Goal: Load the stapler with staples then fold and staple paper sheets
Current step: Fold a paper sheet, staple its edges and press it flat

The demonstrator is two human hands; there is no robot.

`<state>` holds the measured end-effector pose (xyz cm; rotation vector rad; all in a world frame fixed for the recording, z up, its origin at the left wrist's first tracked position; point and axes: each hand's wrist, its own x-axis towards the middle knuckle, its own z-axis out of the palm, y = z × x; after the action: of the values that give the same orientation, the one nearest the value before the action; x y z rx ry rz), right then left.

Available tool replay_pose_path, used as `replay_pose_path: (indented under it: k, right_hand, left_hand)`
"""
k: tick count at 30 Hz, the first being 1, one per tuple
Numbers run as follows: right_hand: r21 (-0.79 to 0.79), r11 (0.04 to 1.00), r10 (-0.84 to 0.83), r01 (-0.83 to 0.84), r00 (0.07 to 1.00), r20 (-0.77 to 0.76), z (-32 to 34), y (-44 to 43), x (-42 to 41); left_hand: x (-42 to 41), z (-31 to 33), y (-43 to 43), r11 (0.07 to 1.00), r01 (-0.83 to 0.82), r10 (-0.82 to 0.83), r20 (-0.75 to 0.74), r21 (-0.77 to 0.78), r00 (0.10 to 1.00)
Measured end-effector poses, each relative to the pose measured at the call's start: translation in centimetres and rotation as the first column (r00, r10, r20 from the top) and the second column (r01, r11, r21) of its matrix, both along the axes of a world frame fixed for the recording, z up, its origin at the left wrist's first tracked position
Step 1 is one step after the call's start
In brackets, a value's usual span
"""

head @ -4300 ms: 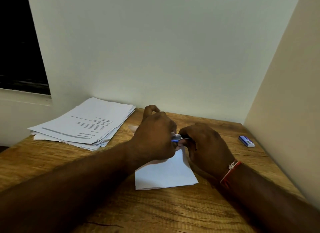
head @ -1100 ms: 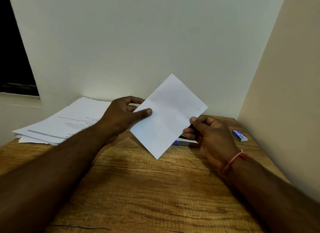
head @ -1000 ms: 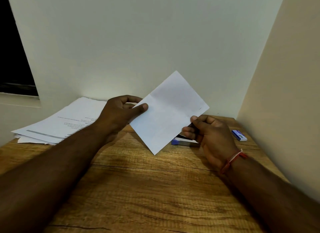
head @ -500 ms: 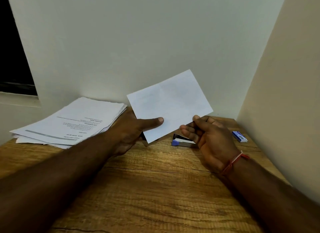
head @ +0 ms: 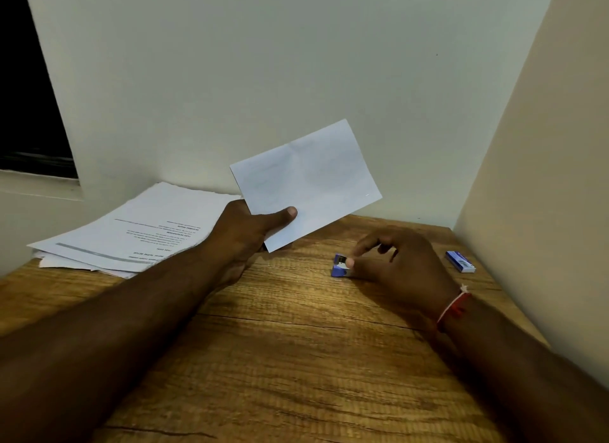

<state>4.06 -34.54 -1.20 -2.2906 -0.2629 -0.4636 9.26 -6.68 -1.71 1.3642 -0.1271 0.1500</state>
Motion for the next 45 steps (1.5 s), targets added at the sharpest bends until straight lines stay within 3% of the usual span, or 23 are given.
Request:
replay_pose_path:
  k: [2, 5, 13, 18, 22, 24, 27, 31, 33, 38, 45]
  right_hand:
    - [-0.183, 0.983, 0.001, 0.000, 1.000, 0.004, -0.2, 0.3, -0.3]
    - [-0.293, 0.956, 0.022, -0.019, 1.000, 0.008, -0.3, 0.6, -0.4]
    - [-0.218, 0.976, -0.028, 0.008, 0.996, -0.085, -1.0, 1.1, 0.1]
    - [-0.266, 0.964, -0.022, -0.005, 0.995, -0.100, -1.1, 1.6, 0.0]
    - [-0.095, 0.995, 0.003, -0.023, 0.979, -0.204, -1.2, 1.6, -0.1]
    - [0.182, 0.982, 0.096, -0.049, 0.961, -0.258, -0.8, 1.6, -0.5]
    - [0.560, 0.826, 0.259, -0.063, 0.925, -0.278, 0.1, 1.7, -1.1]
    - [0.835, 0.545, 0.475, -0.072, 0.848, -0.237, 0.5, 2.7, -1.6]
    - [0.868, 0.494, 0.528, -0.050, 0.811, -0.253, 0.4, 3.0, -1.8]
    - [0.844, 0.525, 0.590, -0.108, 0.761, -0.269, 0.3, 3.1, -2.1]
    - [0.759, 0.615, 0.534, -0.211, 0.820, -0.205, -1.0, 3.8, -1.6]
  left_hand:
    - [0.1, -0.1, 0.1, 1.000, -0.001, 0.001, -0.002, 0.008, 1.000]
    - [0.2, -0.3, 0.2, 0.999, -0.005, 0.005, 0.005, 0.035, 1.000]
    - [0.1, -0.2, 0.1, 1.000, 0.013, -0.012, -0.022, 0.003, 1.000]
    - [0.0, -0.2, 0.1, 0.999, 0.042, -0.043, -0.020, -0.032, 0.999]
    - [-0.2, 0.0, 0.1, 0.997, 0.054, -0.055, -0.009, -0.046, 0.998]
    - [-0.3, 0.2, 0.1, 0.996, 0.070, -0.070, 0.003, -0.052, 0.998]
    - [-0.5, 0.4, 0.1, 0.992, 0.100, -0.099, 0.015, -0.072, 0.995]
    - [-0.9, 0.7, -0.2, 0.989, 0.126, -0.124, 0.034, -0.071, 0.992]
    - [-0.9, 0.6, -0.3, 0.990, 0.126, -0.124, 0.041, -0.061, 0.992]
    - [-1.0, 0.7, -0.5, 0.989, 0.136, -0.133, 0.051, -0.054, 0.990]
    - [-1.8, 0.9, -1.0, 0.990, 0.141, -0.140, 0.099, 0.001, 0.985]
